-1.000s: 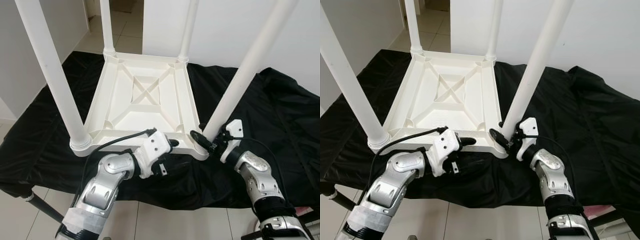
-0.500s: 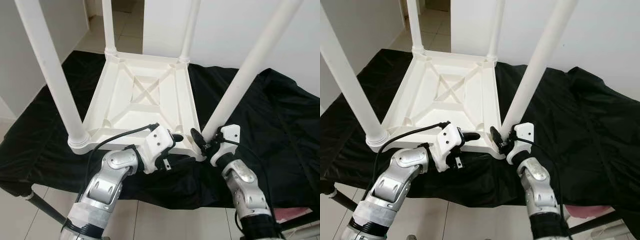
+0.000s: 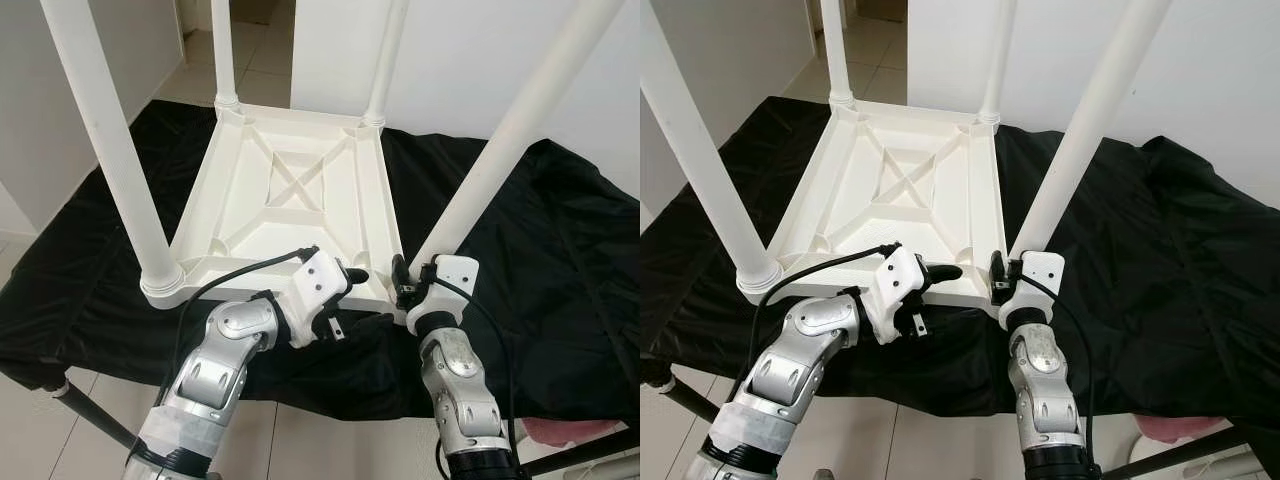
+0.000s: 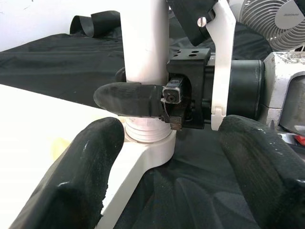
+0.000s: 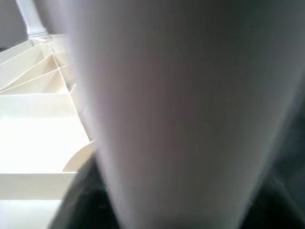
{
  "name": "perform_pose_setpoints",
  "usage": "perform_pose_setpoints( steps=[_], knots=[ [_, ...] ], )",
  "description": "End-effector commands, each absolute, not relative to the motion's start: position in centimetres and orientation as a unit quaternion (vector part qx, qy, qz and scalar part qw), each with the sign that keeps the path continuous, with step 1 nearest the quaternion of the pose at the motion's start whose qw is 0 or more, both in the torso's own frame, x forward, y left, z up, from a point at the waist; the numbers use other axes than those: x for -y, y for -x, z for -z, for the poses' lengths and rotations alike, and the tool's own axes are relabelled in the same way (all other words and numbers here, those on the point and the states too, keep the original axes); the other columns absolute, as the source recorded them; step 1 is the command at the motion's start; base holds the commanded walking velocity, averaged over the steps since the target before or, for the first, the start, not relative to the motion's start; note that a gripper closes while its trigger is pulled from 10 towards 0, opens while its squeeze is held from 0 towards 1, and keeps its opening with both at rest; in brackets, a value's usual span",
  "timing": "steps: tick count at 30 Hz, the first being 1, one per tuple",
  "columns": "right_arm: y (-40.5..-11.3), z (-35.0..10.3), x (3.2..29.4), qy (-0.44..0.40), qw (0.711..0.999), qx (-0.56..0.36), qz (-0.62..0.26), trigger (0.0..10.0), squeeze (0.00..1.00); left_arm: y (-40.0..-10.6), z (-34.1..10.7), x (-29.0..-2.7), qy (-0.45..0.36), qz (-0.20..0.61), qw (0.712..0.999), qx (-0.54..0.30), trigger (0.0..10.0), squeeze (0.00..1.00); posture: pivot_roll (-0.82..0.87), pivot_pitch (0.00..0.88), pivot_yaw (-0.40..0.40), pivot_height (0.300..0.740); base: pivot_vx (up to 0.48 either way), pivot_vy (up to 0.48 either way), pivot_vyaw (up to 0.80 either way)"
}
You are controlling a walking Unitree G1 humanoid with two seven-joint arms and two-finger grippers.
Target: Building children table
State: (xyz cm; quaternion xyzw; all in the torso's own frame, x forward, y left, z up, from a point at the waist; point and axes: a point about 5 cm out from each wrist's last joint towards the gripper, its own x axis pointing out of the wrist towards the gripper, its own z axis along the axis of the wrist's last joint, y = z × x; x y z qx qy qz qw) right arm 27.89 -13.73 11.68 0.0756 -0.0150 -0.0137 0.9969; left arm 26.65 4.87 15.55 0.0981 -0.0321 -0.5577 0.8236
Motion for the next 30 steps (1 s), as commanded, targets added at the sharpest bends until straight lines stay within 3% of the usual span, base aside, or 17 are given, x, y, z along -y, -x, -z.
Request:
perform_pose_setpoints(
  steps=[1, 17, 18, 30],
  knots=[
    [-27.4, -10.0, 13.2, -0.110, 0.993, -0.029, 0.028, 10.0, 1.00, -27.3, -15.6, -4.9, -0.091, 0.509, 0.855, 0.035, 10.0, 0.00, -0.02, 0.000, -0.072, 0.740, 0.000, 0.000, 0.00],
    [-27.6, -11.1, 14.3, -0.088, 0.996, 0.016, -0.021, 10.0, 1.00, -27.1, -15.4, -5.3, -0.090, 0.499, 0.861, 0.036, 10.0, 0.00, 0.00, 0.000, -0.092, 0.740, 0.000, 0.000, 0.00],
    [-27.3, -11.2, 14.5, -0.089, 0.995, 0.033, -0.041, 10.0, 0.00, -27.1, -15.4, -5.4, -0.087, 0.491, 0.866, 0.036, 10.0, 0.00, 0.00, 0.000, -0.092, 0.740, 0.000, 0.000, 0.00],
    [-26.6, -10.9, 15.5, -0.076, 0.991, 0.055, -0.098, 10.0, 0.00, -27.1, -15.0, -5.8, -0.073, 0.447, 0.891, 0.038, 10.0, 0.00, 0.01, 0.000, -0.095, 0.740, 0.000, 0.000, 0.00]
  ],
)
